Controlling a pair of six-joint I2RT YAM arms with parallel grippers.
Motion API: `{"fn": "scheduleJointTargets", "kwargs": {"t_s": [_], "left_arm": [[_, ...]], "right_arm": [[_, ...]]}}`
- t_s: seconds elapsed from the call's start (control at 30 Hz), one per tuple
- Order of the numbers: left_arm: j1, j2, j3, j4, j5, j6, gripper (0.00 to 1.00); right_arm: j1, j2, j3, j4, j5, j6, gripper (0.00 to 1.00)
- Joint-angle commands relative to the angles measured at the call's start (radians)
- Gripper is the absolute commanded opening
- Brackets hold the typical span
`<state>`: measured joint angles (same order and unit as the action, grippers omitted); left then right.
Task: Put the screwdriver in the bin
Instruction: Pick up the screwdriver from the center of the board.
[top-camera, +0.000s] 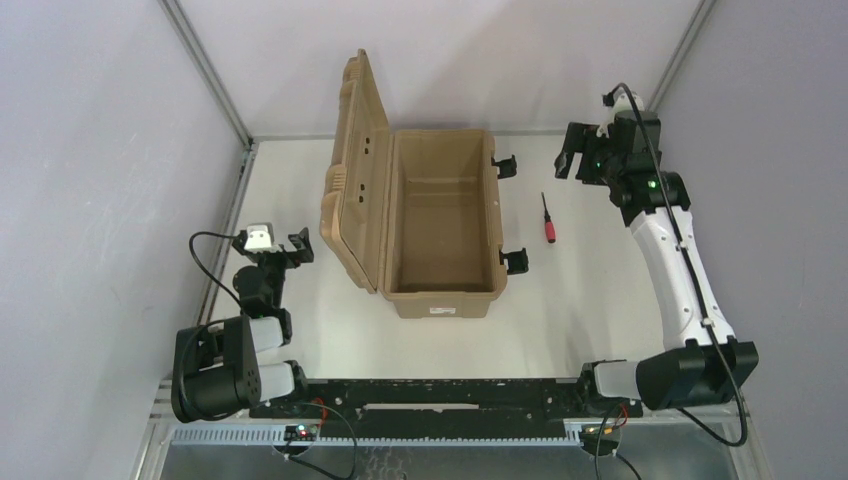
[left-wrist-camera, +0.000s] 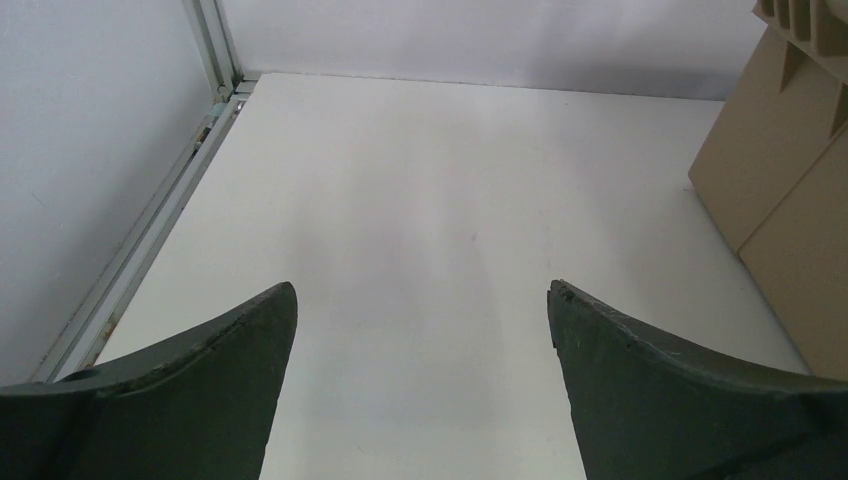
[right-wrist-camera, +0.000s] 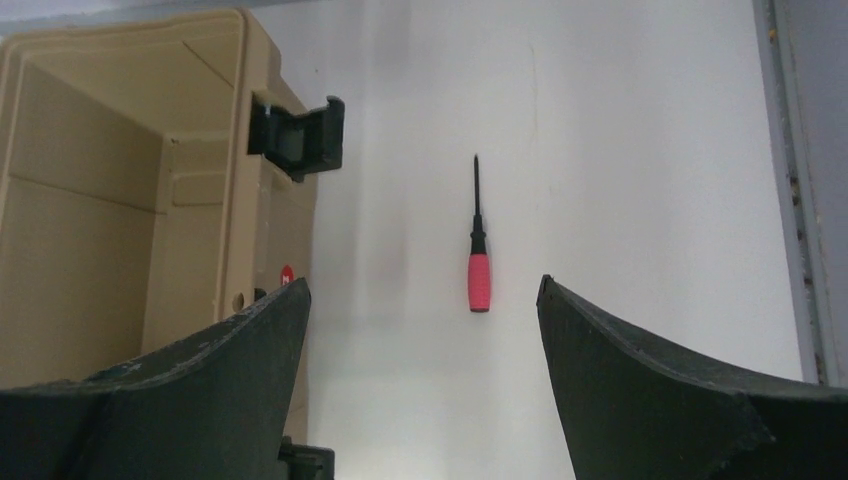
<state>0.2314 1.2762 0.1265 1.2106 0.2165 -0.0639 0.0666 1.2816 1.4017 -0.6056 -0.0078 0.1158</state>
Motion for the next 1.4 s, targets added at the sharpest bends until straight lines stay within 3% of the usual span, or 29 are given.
{"fn": "scheduleJointTargets", "kwargs": {"t_s": [0.0, 0.23, 0.5, 0.7, 0.93, 1.37], "left_arm": [[-0.001, 0.0, -0.016, 0.039, 0.006, -0.007, 1.0], [-0.002, -0.002, -0.017, 0.039, 0.007, -0.007, 1.0], [-0.002, -0.002, -0.017, 0.039, 0.006, -0.007, 1.0], [0.0, -0.003, -0.016, 0.039, 0.006, -0.007, 1.0], [0.0, -0.001, -0.016, 0.038, 0.006, -0.007, 1.0], [-0.001, -0.001, -0.017, 0.038, 0.007, -0.007, 1.0]], "right_arm": [[-0.006, 0.113, 0.214, -0.098, 0.008, -0.044, 0.91], [-0.008, 0.373, 0.596, -0.366, 0.035, -0.048, 0.91], [-0.021, 0.59, 0.79, -0.491, 0.039, -0.004, 0.91], [-0.027, 0.668, 0.743, -0.499, 0.042, -0.012, 0.9], [-0.027, 0.689, 0.541, -0.419, 0.025, -0.009, 0.87], [-0.028, 0.753, 0.331, -0.315, 0.029, -0.019, 0.71]]}}
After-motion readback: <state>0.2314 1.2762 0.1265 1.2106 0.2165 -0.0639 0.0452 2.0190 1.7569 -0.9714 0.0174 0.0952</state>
